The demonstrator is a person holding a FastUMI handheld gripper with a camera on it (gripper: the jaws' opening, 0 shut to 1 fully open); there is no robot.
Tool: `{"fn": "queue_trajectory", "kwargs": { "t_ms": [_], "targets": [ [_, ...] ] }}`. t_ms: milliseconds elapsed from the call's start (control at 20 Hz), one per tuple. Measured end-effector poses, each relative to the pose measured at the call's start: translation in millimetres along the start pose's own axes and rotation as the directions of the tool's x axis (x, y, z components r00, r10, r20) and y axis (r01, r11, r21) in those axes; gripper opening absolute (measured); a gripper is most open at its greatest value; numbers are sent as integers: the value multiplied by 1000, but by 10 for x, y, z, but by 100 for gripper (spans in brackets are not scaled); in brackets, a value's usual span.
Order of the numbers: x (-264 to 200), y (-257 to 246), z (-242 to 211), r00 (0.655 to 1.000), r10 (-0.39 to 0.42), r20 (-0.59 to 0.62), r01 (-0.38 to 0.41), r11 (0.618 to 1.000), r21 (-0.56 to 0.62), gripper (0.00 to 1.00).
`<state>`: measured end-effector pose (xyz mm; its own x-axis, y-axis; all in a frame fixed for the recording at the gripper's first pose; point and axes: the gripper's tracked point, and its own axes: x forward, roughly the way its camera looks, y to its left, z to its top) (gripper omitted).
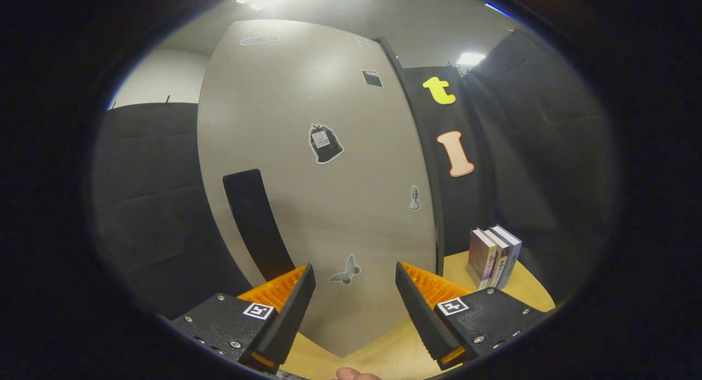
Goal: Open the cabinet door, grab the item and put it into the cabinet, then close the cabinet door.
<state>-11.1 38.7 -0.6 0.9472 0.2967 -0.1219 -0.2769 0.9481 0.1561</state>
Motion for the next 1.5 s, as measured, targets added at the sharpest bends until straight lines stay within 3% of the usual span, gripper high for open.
{"fn": "queue_trajectory", "kwargs": {
  "t_ms": [550,900,1200,1500],
  "targets": [
    [374,461,-37,999,48,-5,-48,999,-6,93],
    [401,556,-59,998,-40,38,43,996,-74,94],
    [396,520,-162,983,-169,75,176,980,-93,95],
    [532,430,-255,985,-156,74,165,978,-128,95]
  ]
}}
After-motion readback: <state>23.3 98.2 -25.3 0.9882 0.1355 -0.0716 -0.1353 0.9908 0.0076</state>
